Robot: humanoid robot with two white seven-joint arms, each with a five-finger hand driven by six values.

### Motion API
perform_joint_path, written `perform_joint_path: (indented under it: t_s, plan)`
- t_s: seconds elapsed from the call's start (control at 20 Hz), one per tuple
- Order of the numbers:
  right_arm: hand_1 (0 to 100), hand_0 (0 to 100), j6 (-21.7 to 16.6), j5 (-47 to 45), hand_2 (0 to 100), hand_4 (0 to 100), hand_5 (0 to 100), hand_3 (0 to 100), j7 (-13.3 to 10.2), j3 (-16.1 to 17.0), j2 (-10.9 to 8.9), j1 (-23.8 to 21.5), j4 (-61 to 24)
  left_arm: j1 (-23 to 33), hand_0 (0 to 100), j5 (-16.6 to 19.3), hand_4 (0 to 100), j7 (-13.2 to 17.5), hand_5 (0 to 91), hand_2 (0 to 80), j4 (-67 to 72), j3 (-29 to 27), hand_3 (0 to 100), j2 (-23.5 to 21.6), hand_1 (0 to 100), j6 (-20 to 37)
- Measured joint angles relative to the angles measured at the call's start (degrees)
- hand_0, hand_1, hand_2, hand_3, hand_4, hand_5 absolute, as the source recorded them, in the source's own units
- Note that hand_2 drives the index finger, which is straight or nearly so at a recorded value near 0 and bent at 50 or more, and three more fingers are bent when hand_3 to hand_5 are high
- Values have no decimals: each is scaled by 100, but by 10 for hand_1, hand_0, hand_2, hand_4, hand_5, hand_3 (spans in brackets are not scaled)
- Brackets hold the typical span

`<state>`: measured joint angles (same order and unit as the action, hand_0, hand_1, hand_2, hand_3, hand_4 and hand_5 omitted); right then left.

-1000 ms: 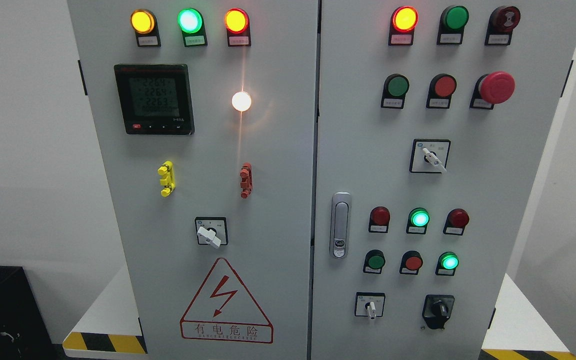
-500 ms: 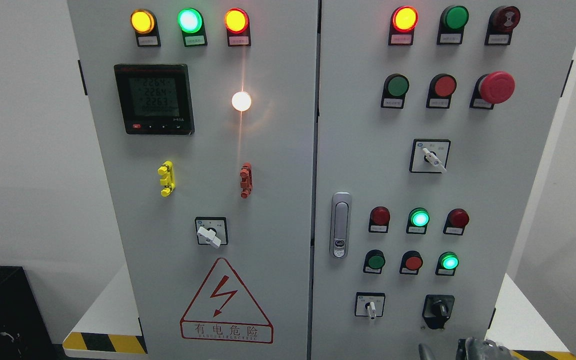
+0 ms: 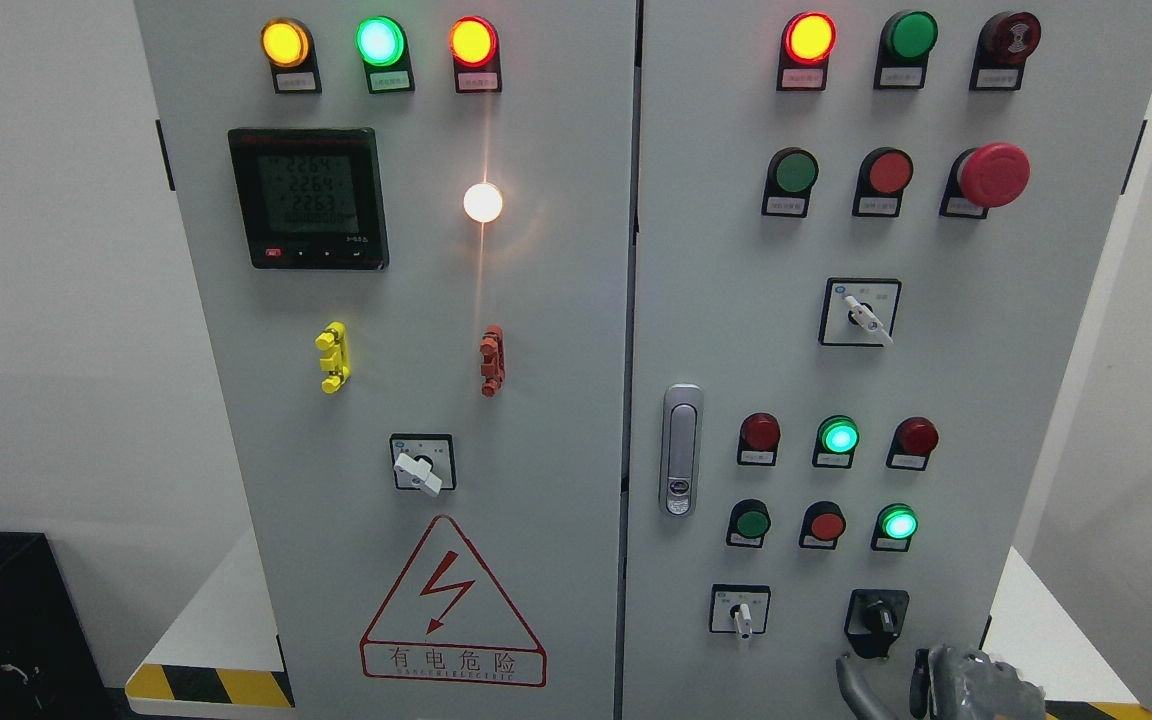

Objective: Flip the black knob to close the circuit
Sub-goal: 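Reach the right hand up toward the black rotary knob near the cabinet bottom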

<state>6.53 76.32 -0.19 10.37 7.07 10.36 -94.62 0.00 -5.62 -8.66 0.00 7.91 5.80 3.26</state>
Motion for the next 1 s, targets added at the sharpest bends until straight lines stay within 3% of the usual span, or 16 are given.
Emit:
perform_joint_path:
  t_s: [1.0]
  plan:
    - [0,0,21,7,898,983,1000,1000,2,39,-30,260,261,0,120,0,0,0,0,0,0,0,0,0,556,0]
